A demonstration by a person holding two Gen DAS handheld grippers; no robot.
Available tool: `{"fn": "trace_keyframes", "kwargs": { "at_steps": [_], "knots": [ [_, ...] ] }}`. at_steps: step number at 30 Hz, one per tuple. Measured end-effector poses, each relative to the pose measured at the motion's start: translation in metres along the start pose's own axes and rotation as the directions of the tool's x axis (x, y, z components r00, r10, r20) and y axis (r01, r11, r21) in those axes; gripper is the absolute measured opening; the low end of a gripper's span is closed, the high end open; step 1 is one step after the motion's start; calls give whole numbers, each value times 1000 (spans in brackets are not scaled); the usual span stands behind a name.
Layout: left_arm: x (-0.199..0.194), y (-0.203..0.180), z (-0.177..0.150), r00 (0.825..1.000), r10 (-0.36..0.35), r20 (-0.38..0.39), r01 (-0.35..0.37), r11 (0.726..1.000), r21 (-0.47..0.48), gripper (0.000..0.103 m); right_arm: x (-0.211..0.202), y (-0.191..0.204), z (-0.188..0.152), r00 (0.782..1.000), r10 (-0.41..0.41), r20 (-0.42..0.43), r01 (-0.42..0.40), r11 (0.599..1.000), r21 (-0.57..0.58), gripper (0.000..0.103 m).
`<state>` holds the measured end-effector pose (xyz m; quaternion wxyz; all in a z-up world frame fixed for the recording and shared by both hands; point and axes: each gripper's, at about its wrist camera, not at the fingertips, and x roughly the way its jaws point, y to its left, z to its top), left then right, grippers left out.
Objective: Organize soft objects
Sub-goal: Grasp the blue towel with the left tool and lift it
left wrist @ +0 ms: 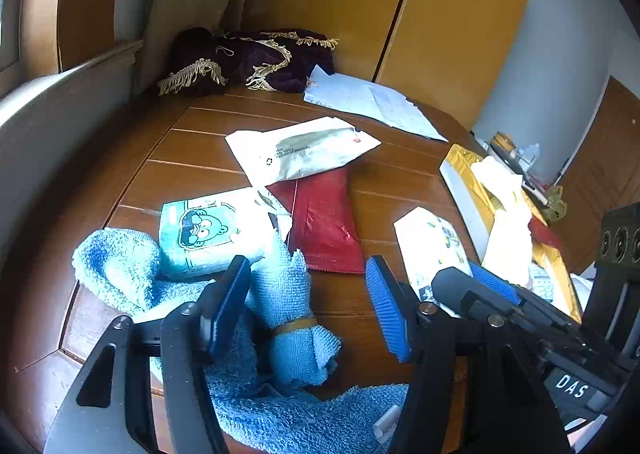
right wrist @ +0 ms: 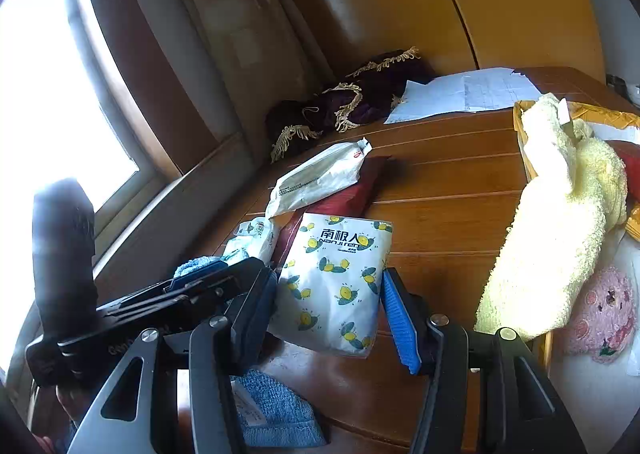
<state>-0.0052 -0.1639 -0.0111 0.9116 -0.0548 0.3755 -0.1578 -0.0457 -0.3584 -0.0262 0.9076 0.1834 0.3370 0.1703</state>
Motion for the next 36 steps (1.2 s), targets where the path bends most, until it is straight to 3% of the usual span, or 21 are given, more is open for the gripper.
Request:
{"fn": "trace_keyframes", "kwargs": {
  "at_steps": [8, 10, 12, 14, 16, 20, 26, 30, 33, 36],
  "knots": [
    [10, -20, -8, 996, 88, 0, -87, 989, 117, 50, -1, 2, -2, 1000, 8, 5, -8, 1000, -7, 55],
    [11, -21, -9, 993, 118, 1, -117, 984, 133, 30, 0, 3, -2, 1000, 7, 3, -7, 1000, -13, 55],
    [12, -19, -10, 990, 142, 5, -141, 979, 146, 18, 0, 3, -2, 1000, 9, 1, -9, 1000, -14, 55],
    [10, -16, -10, 991, 134, 10, -134, 981, 143, 14, 0, 2, -2, 1000, 9, -1, -9, 1000, -13, 55],
    [6, -12, -8, 996, 91, 21, -93, 989, 113, 12, -1, 2, -2, 1000, 11, 2, -11, 1000, -13, 55],
    [-9, 0, -3, 995, -80, 54, 80, 997, 7, 11, -1, 2, -2, 1000, 13, 2, -12, 1000, -14, 55],
    [-32, 14, 5, 953, -259, 158, 275, 957, -95, 11, -2, 1, -1, 1000, 16, 4, -16, 1000, -6, 56],
    [-28, 22, 7, 927, -345, 144, 367, 915, -166, 11, -3, 2, -1, 1000, 21, 8, -21, 1000, -8, 56],
    [-25, 26, 7, 896, -422, 140, 443, 872, -208, 11, -3, 2, -1, 1000, 24, 7, -24, 1000, -10, 56],
    [-27, 25, 8, 889, -433, 146, 456, 864, -212, 11, -3, 2, -1, 1000, 24, 8, -24, 1000, -10, 56]
  ]
}}
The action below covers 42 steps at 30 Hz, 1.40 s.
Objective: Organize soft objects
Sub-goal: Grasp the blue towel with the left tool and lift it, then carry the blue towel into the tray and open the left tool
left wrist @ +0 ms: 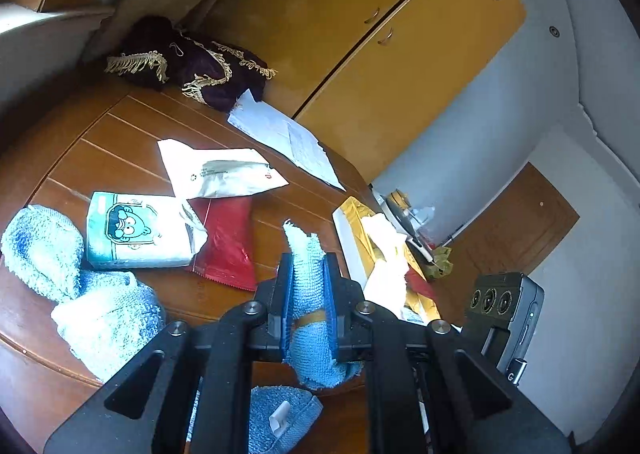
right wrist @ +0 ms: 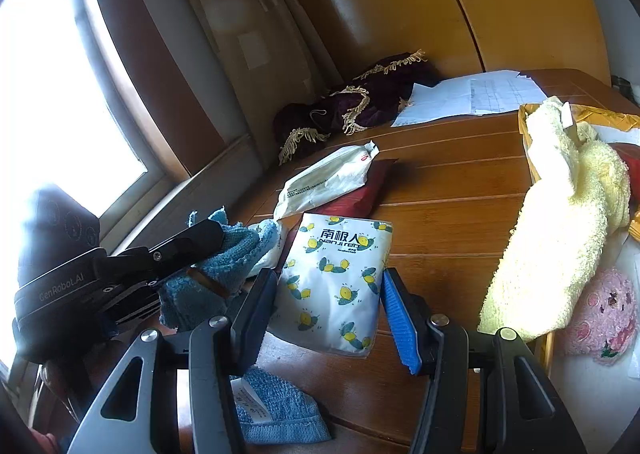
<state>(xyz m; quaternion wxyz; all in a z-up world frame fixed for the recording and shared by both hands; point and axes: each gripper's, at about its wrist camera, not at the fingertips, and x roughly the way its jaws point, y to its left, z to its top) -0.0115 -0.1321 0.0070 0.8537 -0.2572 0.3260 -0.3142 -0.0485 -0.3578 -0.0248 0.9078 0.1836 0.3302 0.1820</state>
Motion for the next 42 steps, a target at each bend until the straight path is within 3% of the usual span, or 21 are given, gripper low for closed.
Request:
{"fn": "trace_keyframes", "kwargs": {
  "at_steps": [6, 11, 20, 27, 33, 38, 42],
  "knots": [
    [-1, -13, -1, 1000, -30, 8, 30, 999, 19, 11, -16, 2, 0, 999, -15, 37, 15, 1000, 2, 55],
    [7, -42, 1, 997, -77, 1, 77, 995, 69, 11, -61, 1, 10, 995, -57, 87, 58, 998, -8, 55],
    [37, -102, -5, 983, -177, -52, 183, 972, 146, 11, -109, -43, 17, 962, -256, 97, 256, 967, 20, 55],
    [79, -129, -23, 977, -172, -130, 196, 960, 201, 11, -118, -75, 9, 935, -347, 69, 344, 937, 54, 55],
    [103, -133, -40, 977, -118, -177, 158, 960, 231, 11, -116, -82, -1, 903, -427, 44, 425, 904, 44, 56],
    [110, -141, -52, 977, -98, -187, 148, 950, 275, 11, -122, -91, -4, 892, -450, 37, 448, 892, 61, 57],
    [119, -143, -57, 975, -65, -214, 127, 948, 291, 11, -124, -93, -7, 897, -441, 42, 438, 897, 62, 58]
  ]
}}
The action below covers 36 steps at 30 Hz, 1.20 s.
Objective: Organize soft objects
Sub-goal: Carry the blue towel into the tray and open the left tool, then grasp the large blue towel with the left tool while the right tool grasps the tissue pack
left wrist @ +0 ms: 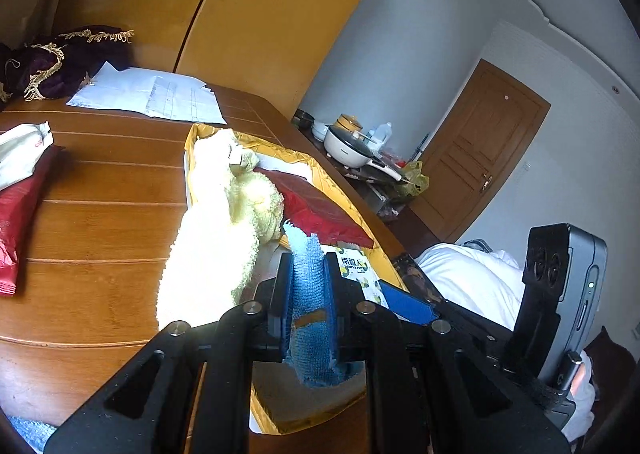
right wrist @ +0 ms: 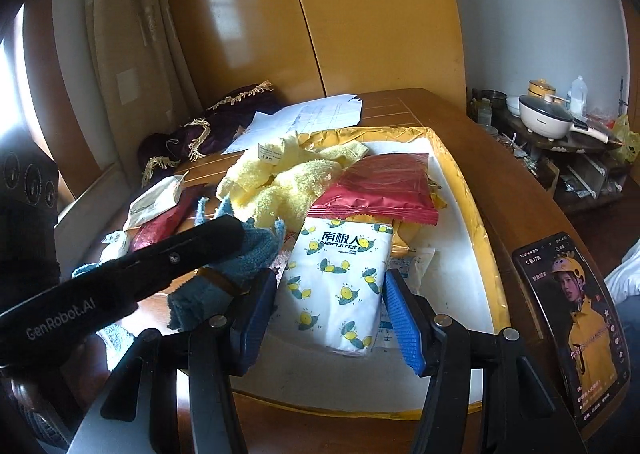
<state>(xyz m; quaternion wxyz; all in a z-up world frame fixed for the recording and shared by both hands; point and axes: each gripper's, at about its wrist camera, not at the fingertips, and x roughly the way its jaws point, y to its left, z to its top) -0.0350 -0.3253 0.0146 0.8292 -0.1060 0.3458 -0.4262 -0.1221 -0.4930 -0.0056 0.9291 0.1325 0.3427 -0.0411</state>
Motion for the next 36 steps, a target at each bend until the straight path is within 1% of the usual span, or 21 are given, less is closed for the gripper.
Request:
{"fn": "trace_keyframes", "kwargs": {
  "at_steps": [3, 5, 6, 7, 8, 9, 10, 13, 16, 19, 23, 26, 28, 31, 33, 34, 36],
  "knots": [
    [1, 3, -1, 1000, 1, -6, -2, 1000, -12, 12, -1, 1, 0, 1000, 1, 7, -1, 1000, -2, 58],
    [0, 6, 0, 1000, 1, -4, -1, 1000, -28, 18, -4, 2, 1, 1000, 13, 18, -13, 1000, 2, 58],
    [-1, 7, 0, 1000, -3, -1, 3, 999, -36, 23, -7, 1, 1, 1000, 17, 26, -17, 1000, 5, 59],
    [-3, 9, 1, 1000, -5, 2, 5, 999, -43, 32, -9, 2, 2, 999, 22, 34, -23, 1000, 6, 61],
    [-6, 10, 1, 1000, -11, 13, 11, 999, -50, 39, -11, 3, 2, 999, 28, 43, -29, 1000, 6, 63],
    [-10, 11, 2, 999, -18, 31, 19, 998, -56, 51, -12, 4, 3, 998, 36, 49, -36, 999, 5, 63],
    [-16, 12, 3, 998, -19, 53, 22, 998, -58, 58, -12, 6, 3, 998, 43, 54, -44, 999, 3, 64],
    [-33, 17, 6, 995, -5, 104, 12, 998, -60, 65, -16, 13, 5, 995, 72, 71, -72, 997, -7, 64],
    [-56, 28, 6, 989, 13, 148, 0, 996, -86, 70, -23, 22, 7, 988, 119, 99, -118, 993, -16, 69],
    [-80, 41, 3, 978, 68, 195, -50, 994, -97, 74, -27, 38, 9, 975, 184, 124, -180, 983, -40, 74],
    [-109, 61, -4, 962, 153, 227, -128, 984, -124, 75, -18, 66, 9, 953, 287, 95, -280, 957, -79, 75],
    [-129, 81, -8, 946, 225, 233, -187, 967, -174, 75, -4, 93, 13, 928, 370, 40, -363, 923, -126, 75],
    [-141, 98, -11, 934, 277, 225, -229, 949, -215, 75, 4, 110, 19, 911, 412, 14, -405, 902, -148, 75],
    [-157, 125, -17, 909, 361, 207, -295, 910, -291, 75, 18, 136, 26, 880, 474, -19, -470, 867, -165, 75],
    [-164, 142, -23, 896, 405, 184, -329, 881, -340, 75, 29, 151, 27, 869, 494, -34, -492, 853, -175, 75],
    [-167, 151, -26, 890, 423, 170, -341, 866, -366, 75, 35, 158, 26, 865, 500, -44, -500, 849, -171, 75],
    [-171, 165, -33, 885, 444, 144, -354, 839, -414, 75, 48, 168, 21, 848, 525, -70, -530, 834, -154, 75]
  ]
}}
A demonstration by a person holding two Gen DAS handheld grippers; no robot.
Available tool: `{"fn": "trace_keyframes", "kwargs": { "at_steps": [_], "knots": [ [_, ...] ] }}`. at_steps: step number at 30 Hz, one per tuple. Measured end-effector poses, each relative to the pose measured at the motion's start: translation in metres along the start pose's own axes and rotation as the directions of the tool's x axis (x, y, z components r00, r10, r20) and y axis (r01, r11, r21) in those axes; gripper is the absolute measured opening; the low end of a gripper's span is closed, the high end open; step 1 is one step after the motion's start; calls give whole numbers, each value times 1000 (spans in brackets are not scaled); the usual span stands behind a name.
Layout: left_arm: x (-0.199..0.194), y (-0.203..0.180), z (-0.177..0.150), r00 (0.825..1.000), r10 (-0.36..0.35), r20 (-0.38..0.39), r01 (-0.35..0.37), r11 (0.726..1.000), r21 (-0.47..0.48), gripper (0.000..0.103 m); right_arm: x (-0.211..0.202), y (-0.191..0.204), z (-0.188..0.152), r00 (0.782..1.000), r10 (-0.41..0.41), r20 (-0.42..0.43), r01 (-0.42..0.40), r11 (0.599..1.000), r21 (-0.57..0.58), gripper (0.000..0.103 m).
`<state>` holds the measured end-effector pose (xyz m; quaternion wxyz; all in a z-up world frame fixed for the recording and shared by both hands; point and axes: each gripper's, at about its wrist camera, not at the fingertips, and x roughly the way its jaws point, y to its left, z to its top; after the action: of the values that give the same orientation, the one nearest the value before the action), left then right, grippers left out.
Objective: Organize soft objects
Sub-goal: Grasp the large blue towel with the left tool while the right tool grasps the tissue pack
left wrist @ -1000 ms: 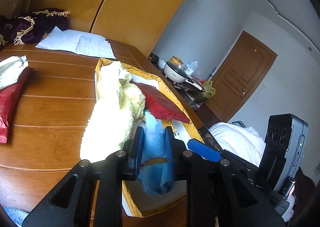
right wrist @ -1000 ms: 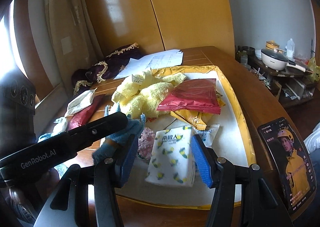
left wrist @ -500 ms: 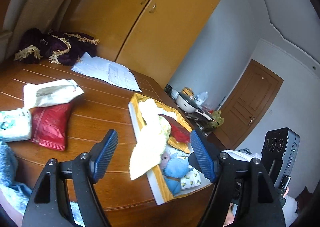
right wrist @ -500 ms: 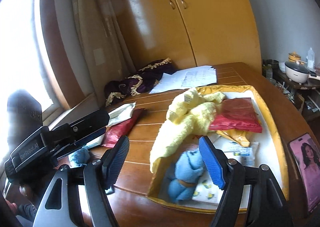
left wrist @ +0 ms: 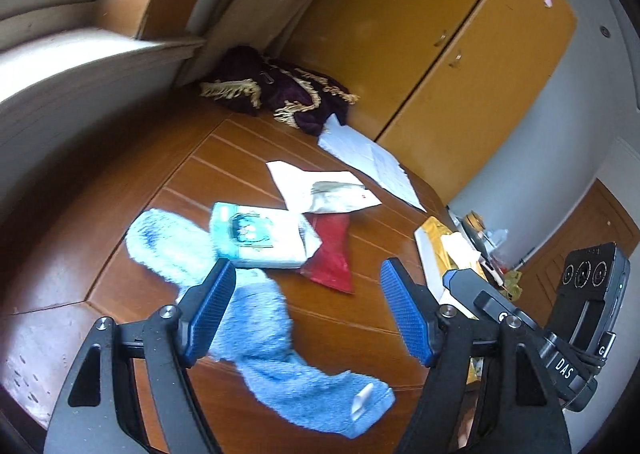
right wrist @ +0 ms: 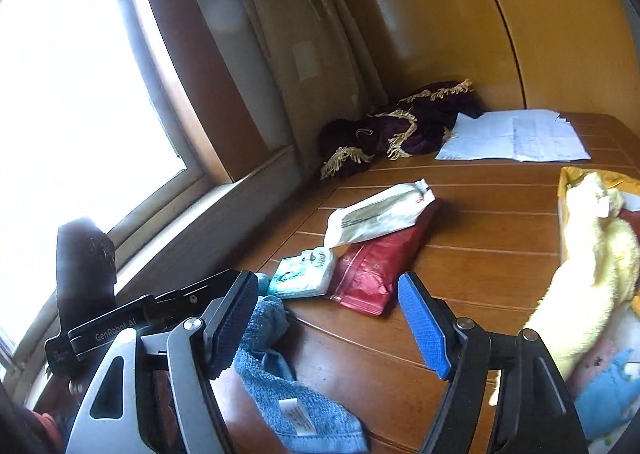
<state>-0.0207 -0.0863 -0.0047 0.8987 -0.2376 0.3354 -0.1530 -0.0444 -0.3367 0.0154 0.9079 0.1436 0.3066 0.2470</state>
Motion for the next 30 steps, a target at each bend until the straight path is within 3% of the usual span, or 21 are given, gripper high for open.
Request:
{"fn": "trace_keyframes", "kwargs": {
  "at_steps": [3, 7, 12, 14, 17, 19, 24, 26, 30],
  "knots": [
    [0, 16, -2, 999, 35, -30, -36, 999, -38, 75, 21, -1, -7, 1000, -15, -25, 15, 1000, 10, 75],
    [3, 18, -13, 996, 9, -87, -14, 998, -60, 75, 35, -6, -12, 998, 10, -63, -8, 999, 31, 75],
    [18, 5, -19, 987, 127, -94, -130, 991, -24, 74, 38, -4, -16, 997, -3, -82, 4, 1000, 19, 75],
    [27, -1, -20, 974, 204, -102, -203, 979, 21, 74, 39, -4, -16, 996, -1, -89, 3, 1000, 17, 75],
    [31, 3, -24, 961, 259, -98, -255, 965, 55, 51, 40, -2, -16, 996, -5, -94, 6, 1000, 10, 75],
    [26, 10, -23, 969, 234, -79, -231, 972, 38, 43, 40, -2, -17, 995, -7, -99, 8, 1000, 6, 75],
    [0, 37, -14, 995, 103, -2, -103, 991, -85, 42, 42, 2, -16, 993, -10, -121, 10, 1000, -4, 75],
    [-15, 43, -9, 995, 79, 61, -72, 991, -117, 42, 47, 6, -12, 989, -14, -149, 14, 1000, -1, 75],
    [-35, 46, -1, 983, 97, 157, -80, 991, -110, 42, 59, 18, 7, 981, -7, -194, 4, 1000, -17, 75]
  ]
}}
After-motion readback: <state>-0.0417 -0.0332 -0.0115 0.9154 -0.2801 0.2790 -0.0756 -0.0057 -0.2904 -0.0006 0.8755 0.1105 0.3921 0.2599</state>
